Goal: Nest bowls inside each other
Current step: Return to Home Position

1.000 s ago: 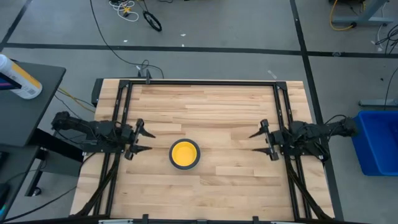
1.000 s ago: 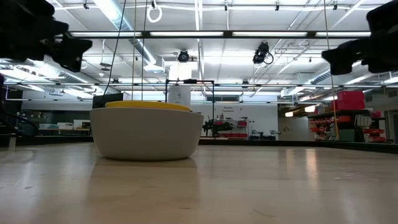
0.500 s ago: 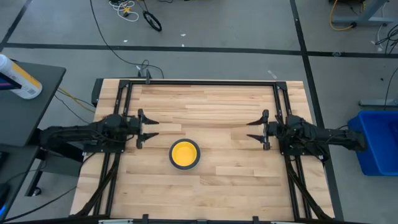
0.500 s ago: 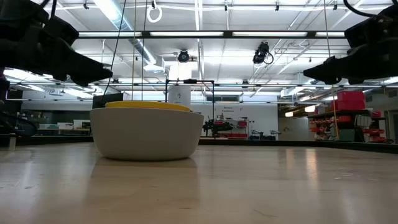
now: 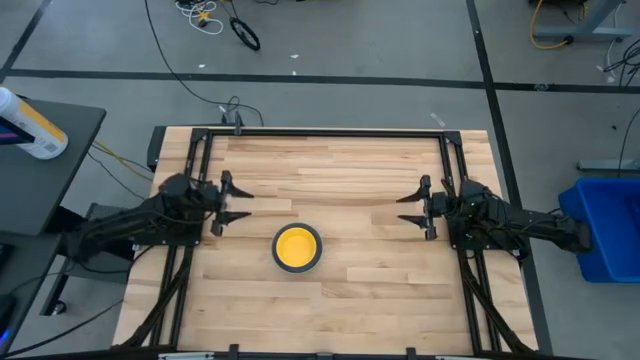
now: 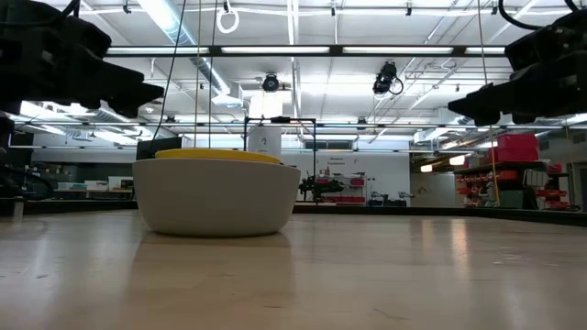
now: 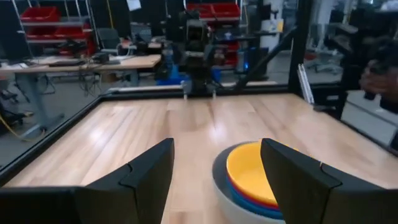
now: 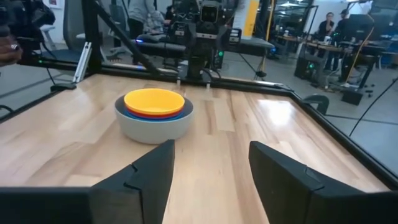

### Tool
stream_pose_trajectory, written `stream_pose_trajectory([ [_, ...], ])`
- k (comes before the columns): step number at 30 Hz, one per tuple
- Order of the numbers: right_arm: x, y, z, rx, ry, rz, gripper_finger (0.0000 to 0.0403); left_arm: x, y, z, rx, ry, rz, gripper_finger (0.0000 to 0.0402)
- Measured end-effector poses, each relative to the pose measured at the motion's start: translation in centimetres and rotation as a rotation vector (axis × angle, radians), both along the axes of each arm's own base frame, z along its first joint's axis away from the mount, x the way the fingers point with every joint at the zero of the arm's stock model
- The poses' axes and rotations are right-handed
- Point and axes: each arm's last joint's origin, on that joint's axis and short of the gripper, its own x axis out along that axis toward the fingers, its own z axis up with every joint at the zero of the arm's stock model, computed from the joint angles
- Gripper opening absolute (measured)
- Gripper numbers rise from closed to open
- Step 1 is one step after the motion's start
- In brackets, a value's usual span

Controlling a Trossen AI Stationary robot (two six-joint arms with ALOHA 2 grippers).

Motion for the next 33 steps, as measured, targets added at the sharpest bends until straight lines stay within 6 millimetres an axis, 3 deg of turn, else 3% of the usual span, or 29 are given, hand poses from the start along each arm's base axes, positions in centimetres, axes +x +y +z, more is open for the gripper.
stream_pose_trajectory([
  [20, 0.0, 0.0, 0.0, 0.008, 0.001, 0.006, 0.0182, -0.2, -1.5, 0.9, -0.06, -0.114, 0.079, 0.0247],
  [33, 0.0, 0.1, 0.0, 0.013, -0.003, 0.037, 0.0163, 0.1, -2.8, 0.1, -0.092, -0.031, 0.092, 0.0247],
])
